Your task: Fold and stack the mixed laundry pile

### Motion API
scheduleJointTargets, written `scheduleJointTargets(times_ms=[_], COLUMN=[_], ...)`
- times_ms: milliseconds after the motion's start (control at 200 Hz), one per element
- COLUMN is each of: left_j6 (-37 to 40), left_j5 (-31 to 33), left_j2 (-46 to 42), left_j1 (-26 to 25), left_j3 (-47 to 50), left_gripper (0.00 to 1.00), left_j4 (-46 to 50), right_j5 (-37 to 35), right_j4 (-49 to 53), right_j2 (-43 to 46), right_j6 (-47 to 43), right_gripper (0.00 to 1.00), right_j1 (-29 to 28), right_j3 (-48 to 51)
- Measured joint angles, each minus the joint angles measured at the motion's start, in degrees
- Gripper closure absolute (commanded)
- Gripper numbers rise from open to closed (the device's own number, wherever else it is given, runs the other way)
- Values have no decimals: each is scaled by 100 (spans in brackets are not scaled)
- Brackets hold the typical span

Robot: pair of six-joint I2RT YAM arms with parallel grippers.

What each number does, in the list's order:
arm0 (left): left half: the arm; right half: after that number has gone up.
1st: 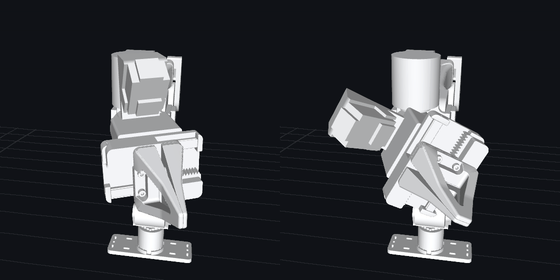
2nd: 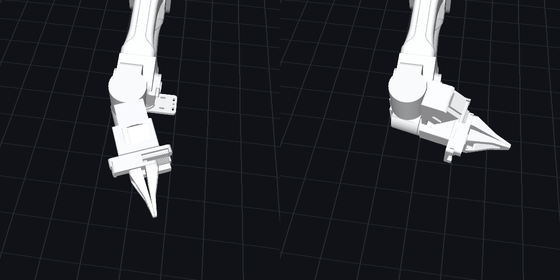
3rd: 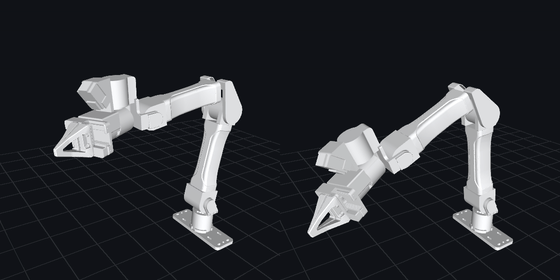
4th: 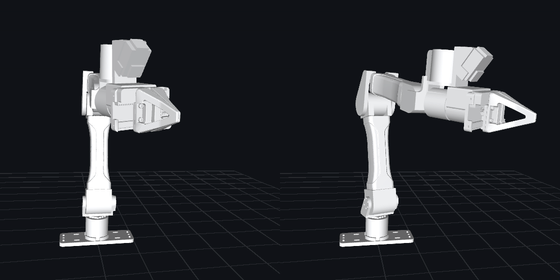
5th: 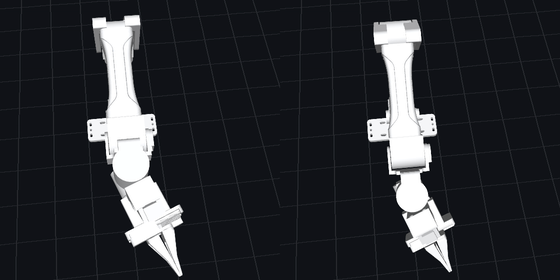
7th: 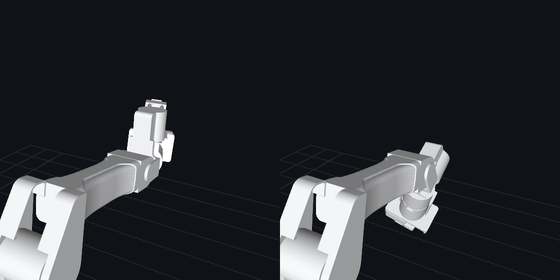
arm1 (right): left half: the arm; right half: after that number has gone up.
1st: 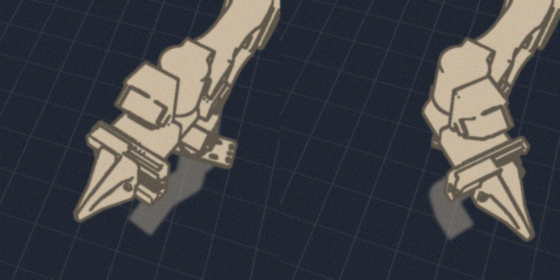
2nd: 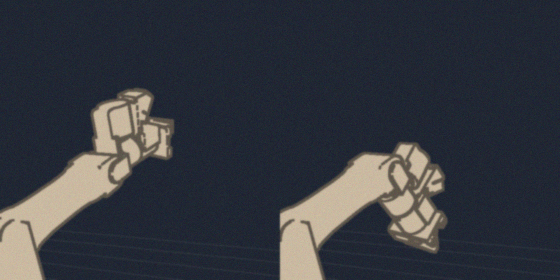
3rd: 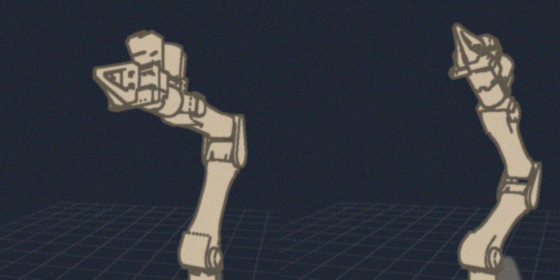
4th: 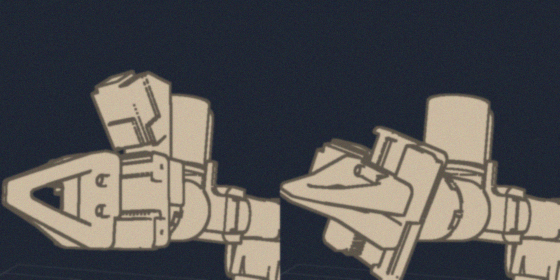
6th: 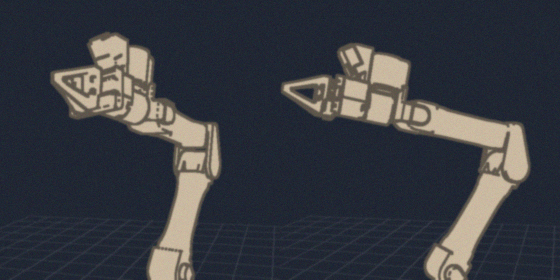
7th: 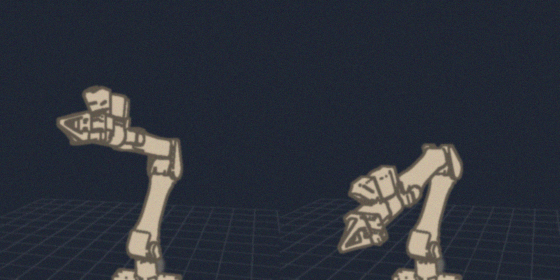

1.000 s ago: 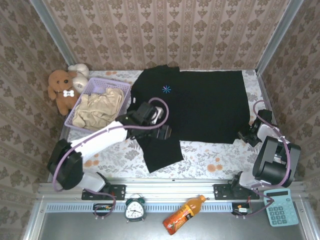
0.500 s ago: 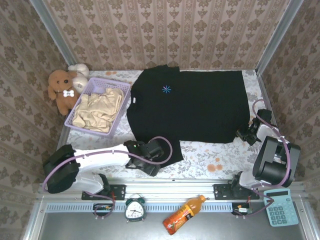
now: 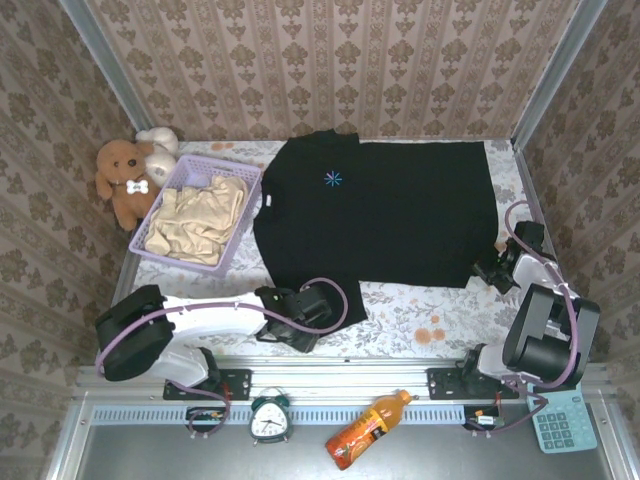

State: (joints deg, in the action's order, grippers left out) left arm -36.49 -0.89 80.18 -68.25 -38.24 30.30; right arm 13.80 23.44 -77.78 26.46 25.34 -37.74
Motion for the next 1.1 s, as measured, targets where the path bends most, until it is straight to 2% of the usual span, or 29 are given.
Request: scheduleJointTargets(times_ms=[135,330,420,620,860,980,1100], left_j6=[-57,26,52,389,874,1187,1639], left_j5=[-87,-96,-4,361,531,518,501], left_j2=[15,164,151,-289,-608,-201,822], left_j1=[-24,26,227,1104,2205,2660,3049], left_j3=[33,-190,-363,-1257,-2234,-2776,-3974], left_gripper=[100,100,100,100,100,100,100], left_j4=[-120,79,452,1126,940,645,350], right_j5=[-24,-44,-79,-136,-33,179,358], right_j4=[70,195,297,533,726,575,295], right_j2=[20,258,549,885,870,551,-164], right_j6=[0,2,4,4,87,267,518], right_gripper=[100,100,100,100,100,100,100], right_j1=[0,0,0,2,2,2,2], right_j3=[0,39,125,146,-319,-927,-1700])
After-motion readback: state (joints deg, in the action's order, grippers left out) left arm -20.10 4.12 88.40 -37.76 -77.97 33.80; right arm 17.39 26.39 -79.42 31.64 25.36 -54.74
